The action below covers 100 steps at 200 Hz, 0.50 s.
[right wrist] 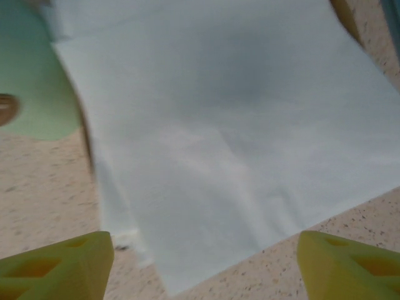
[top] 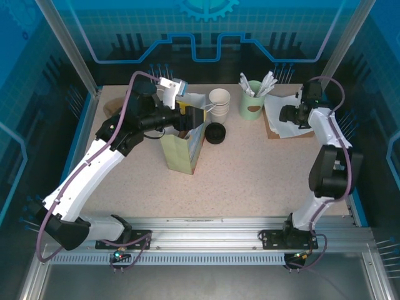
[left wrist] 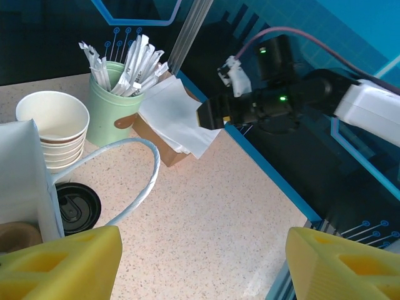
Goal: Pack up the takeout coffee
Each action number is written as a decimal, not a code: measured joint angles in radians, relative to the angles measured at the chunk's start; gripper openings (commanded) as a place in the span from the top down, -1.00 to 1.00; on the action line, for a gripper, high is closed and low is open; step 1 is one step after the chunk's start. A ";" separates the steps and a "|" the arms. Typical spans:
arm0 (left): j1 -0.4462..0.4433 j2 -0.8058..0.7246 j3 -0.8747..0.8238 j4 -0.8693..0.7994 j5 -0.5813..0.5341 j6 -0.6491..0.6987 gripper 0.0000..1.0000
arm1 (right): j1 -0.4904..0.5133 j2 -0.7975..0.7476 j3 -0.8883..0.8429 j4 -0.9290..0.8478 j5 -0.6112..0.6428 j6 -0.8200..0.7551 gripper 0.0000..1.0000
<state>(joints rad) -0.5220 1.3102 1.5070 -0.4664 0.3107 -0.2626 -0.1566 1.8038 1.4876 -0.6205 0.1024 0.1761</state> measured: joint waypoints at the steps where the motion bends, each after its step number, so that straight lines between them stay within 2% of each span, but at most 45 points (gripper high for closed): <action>1: 0.000 0.000 0.000 0.000 0.000 0.000 -0.43 | 0.000 0.004 0.001 0.001 0.001 -0.001 -0.65; 55: 0.000 0.001 0.000 -0.009 -0.038 0.026 -0.45 | 0.000 0.231 0.129 0.020 0.003 -0.001 -0.70; 100: 0.000 0.001 0.000 -0.034 -0.084 0.037 -0.48 | 0.001 0.335 0.196 0.021 0.003 -0.013 -0.61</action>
<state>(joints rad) -0.5220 1.3113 1.5074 -0.5007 0.2272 -0.2256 -0.1555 2.1384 1.6836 -0.5991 0.1051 0.1631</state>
